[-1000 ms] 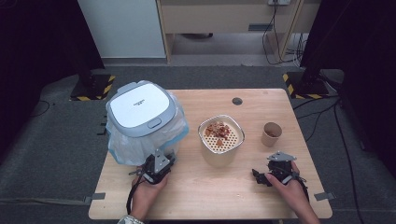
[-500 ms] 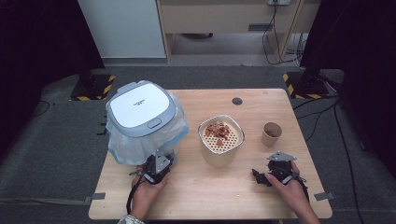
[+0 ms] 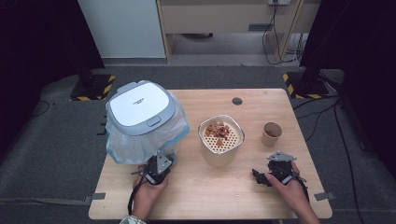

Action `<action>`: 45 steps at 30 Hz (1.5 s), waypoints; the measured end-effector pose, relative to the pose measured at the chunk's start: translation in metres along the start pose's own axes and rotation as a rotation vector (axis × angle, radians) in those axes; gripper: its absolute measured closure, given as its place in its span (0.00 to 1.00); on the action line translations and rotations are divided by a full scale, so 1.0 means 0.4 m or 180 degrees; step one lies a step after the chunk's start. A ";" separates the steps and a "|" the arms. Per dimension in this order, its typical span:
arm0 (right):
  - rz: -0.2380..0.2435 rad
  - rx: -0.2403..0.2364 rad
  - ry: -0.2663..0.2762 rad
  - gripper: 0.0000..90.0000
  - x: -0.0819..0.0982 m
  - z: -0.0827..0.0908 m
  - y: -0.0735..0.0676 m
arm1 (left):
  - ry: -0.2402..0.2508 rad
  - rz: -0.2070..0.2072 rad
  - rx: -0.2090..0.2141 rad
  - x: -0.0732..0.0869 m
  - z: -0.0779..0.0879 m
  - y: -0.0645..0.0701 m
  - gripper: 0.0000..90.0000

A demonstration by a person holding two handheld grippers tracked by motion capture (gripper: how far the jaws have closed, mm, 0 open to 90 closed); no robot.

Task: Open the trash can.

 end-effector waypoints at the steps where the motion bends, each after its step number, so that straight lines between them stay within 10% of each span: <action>1: 0.0001 0.0000 0.0001 0.01 0.000 0.000 0.000 | 0.0001 -0.0015 -0.0010 0.000 -0.001 0.001 0.98; 30: -0.0034 -0.0013 0.0012 0.05 -0.001 0.005 0.006 | -0.0103 -0.0017 -0.0043 0.018 -0.019 0.005 0.97; 45: 0.0032 0.0177 0.0123 0.06 -0.102 0.082 0.121 | -0.0097 -0.0015 -0.0058 0.018 -0.019 0.006 0.97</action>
Point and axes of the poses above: each handheld gripper's, and its own axes: z roughly backward along the jaws, x roughly out of its underside, y roughly to its right, the point moved 9 cm from there along -z, roughly forward along the jaws, and after that the axes turned 12 degrees about z, right-handed, at the moved point
